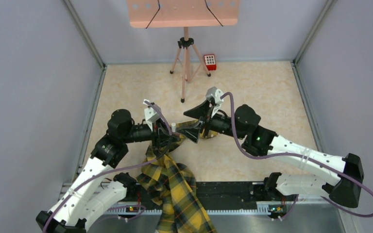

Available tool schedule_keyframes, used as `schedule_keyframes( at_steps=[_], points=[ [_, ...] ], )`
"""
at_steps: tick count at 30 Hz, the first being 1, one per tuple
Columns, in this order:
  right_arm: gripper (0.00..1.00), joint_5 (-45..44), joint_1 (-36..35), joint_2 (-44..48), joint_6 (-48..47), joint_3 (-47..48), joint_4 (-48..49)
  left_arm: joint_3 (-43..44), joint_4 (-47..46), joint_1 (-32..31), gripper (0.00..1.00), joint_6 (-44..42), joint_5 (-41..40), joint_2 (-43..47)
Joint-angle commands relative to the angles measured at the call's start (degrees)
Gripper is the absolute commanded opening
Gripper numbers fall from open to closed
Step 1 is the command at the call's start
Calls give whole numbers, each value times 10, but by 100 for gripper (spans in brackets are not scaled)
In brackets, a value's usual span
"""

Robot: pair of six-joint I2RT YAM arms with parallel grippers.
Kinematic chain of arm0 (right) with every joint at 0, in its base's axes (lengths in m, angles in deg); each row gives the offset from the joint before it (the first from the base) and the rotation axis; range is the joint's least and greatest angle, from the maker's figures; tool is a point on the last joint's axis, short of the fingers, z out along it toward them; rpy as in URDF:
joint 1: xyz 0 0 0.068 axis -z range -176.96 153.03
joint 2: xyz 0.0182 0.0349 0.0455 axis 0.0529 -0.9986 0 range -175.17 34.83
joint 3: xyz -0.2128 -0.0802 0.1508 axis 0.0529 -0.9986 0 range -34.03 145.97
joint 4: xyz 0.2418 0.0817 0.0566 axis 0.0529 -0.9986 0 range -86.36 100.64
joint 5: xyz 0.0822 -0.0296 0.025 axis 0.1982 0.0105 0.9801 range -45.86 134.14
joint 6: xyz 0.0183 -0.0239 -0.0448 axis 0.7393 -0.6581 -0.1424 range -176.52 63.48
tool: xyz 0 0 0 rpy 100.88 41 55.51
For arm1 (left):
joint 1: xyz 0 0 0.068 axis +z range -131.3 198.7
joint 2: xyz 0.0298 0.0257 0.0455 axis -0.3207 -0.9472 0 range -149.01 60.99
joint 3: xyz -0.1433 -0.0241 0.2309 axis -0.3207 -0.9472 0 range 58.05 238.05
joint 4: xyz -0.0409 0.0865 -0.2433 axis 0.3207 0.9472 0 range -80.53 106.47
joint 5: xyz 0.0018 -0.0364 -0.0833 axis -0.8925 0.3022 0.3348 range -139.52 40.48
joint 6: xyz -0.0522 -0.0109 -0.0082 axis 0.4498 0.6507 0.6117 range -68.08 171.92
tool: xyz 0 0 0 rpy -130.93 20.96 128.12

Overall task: Paint the nails
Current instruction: Unscrew the nail polish bottle.

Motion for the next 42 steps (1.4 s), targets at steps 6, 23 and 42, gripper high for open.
schedule_keyframes(
  at_steps=[6, 23, 42],
  points=[
    [76, -94, 4, -16, 38, 14, 38, 19, 28, 0, 0, -29, -217, 1],
    [52, -122, -11, -106, 87, 83, 24, 21, 36, 0, 0, -29, -247, -7],
    [41, -119, -19, -164, 98, 124, 12, 23, 40, 0, 0, -31, -257, -7]
  ],
)
